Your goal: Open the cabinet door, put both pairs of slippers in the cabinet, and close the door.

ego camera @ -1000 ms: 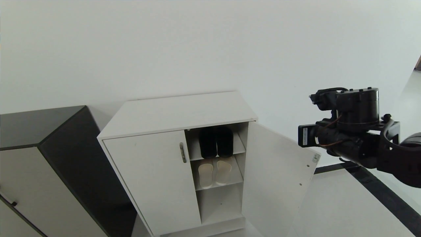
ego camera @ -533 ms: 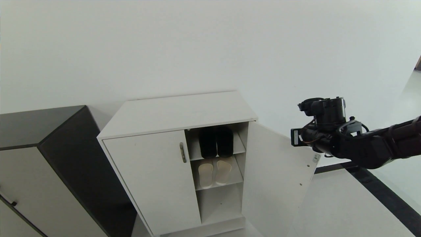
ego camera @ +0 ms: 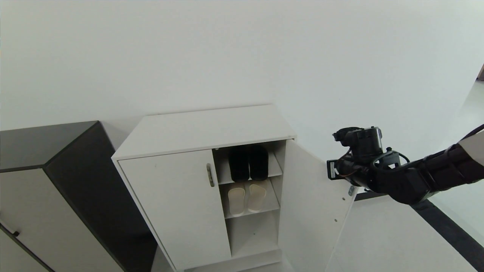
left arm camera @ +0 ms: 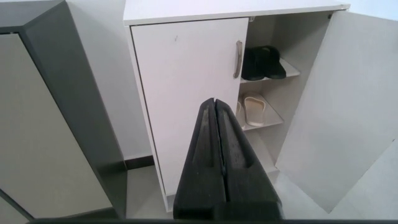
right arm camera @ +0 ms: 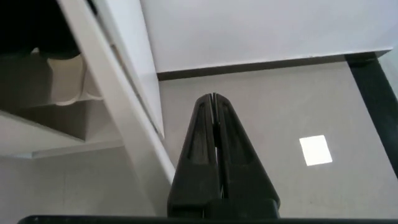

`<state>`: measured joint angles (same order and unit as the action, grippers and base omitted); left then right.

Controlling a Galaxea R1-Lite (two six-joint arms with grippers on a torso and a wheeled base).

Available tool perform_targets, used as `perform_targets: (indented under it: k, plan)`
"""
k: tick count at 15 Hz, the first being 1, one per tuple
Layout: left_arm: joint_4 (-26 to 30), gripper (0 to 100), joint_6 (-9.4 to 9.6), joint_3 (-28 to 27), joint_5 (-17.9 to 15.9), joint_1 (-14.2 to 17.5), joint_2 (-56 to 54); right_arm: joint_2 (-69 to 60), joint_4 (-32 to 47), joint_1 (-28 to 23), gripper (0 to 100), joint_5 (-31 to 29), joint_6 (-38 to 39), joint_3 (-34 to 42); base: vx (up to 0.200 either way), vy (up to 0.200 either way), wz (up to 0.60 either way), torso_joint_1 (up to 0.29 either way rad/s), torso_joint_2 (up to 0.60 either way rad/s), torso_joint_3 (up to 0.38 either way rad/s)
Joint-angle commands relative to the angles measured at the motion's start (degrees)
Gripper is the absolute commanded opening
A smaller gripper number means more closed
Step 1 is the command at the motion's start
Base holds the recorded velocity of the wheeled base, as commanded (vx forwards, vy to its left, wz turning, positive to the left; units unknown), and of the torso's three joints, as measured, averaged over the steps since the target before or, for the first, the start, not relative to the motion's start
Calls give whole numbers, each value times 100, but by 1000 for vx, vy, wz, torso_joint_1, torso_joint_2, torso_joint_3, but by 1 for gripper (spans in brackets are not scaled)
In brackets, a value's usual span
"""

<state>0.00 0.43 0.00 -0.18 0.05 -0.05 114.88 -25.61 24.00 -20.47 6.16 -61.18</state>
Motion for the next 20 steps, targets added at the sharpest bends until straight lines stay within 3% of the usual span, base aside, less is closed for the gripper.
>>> perform_targets:
  k: [1,5,9,12,17,20]
  plan:
    - [0,0,1,0,1,4,5,-379,21,447,0,25,8,274,0,0,0,0,0,0]
    - [0,0,1,0,1,4,5,-985,12,1054,0,614,105,810,0,0,0,0,0,0]
    - [0,0,1,0,1,4,5,-1223,-348,1080,0,1036,96,1179,0,0,0,0,0,0]
    - [0,0,1,0,1,4,5,-1135,-1077,1186,0,1054,-115,1645,0,0,0,0,0,0]
    - [0,0,1,0,-8,4,5,-1109,-1086,1405,0,1089,-123,1706,0,0,480,0,2,2]
    - [0,0,10,0,-8,4,5,-1100,-1086,1458,0,1115,-115,1759,0,0,0,0,0,0]
